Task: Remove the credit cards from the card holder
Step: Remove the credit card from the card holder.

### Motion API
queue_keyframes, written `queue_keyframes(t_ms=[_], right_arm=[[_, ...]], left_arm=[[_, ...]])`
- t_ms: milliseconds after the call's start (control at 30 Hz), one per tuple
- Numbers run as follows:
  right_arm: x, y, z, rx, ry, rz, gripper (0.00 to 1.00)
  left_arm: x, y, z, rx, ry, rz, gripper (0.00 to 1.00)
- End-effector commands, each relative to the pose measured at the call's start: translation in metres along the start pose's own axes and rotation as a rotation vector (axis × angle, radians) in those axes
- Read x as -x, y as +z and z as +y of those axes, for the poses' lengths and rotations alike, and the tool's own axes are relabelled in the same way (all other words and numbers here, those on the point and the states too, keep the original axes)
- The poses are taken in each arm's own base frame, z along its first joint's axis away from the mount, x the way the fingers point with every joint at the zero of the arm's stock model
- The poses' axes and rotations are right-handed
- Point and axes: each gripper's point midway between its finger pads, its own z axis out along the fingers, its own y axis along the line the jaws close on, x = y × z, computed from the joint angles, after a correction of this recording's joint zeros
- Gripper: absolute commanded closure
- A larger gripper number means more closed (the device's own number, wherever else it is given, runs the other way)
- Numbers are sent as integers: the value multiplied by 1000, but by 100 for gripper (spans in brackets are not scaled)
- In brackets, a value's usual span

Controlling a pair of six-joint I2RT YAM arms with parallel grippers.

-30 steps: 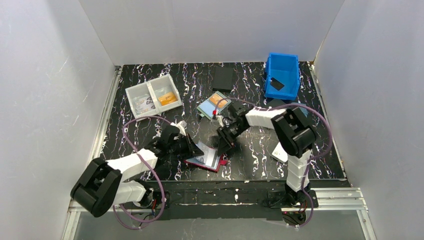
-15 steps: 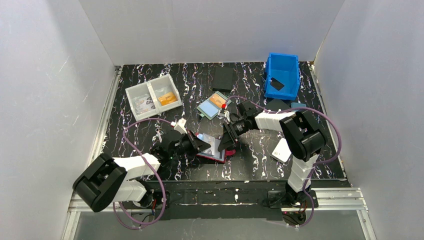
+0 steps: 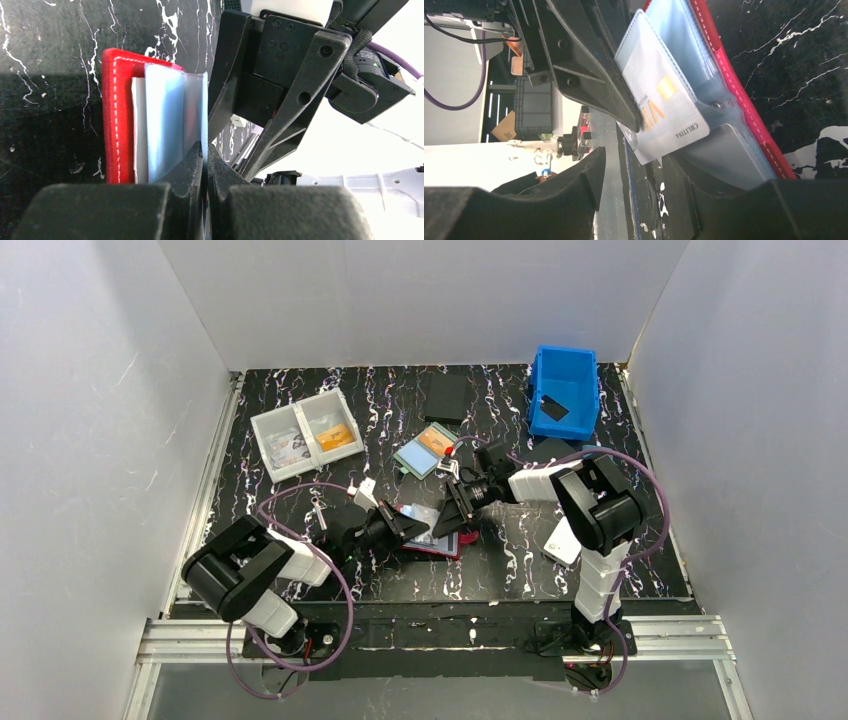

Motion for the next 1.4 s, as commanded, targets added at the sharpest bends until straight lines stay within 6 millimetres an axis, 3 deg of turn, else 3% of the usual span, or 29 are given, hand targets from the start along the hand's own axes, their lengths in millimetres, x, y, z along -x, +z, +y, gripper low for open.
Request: queue_keyframes(t_ms=[0,200,300,367,500,567,767,900,1033,1167,1367], right_arm=[[2,0,0,25,13,-6,46],[6,-4,0,37,39,-28,51],[7,-7,0,42,46,-35,66],[8,-7,0,40,48,-38,84],[6,-7,-3,39,58,-35,97],[5,-7,-4,40,61,-34,99],[2,-6,-11,30,71,-27,99],[-2,-5,-19,18,89,-16,99],[-6,-4,-27,5,106,-8,99],[-9,-4,-34,-12,118,3,99],[-12,-12,-48,-54,140,-3,99]], left_arm=[[2,0,-24,-115,-12,-16,100],[-2,1,-19,-115,-31,-7,100],[-2,-1,-13,-102,-37,-15,100],[-3,-2,-9,-92,-39,-18,100],[-5,-3,0,-66,-52,-19,100],[-5,-5,4,-57,-54,-23,99],[-2,-12,8,-63,-46,-35,75],[3,-17,11,-59,-51,-47,74],[2,-18,18,-42,-53,-37,77],[-1,-17,26,-23,-60,-18,99],[0,-21,43,14,-75,-35,100]])
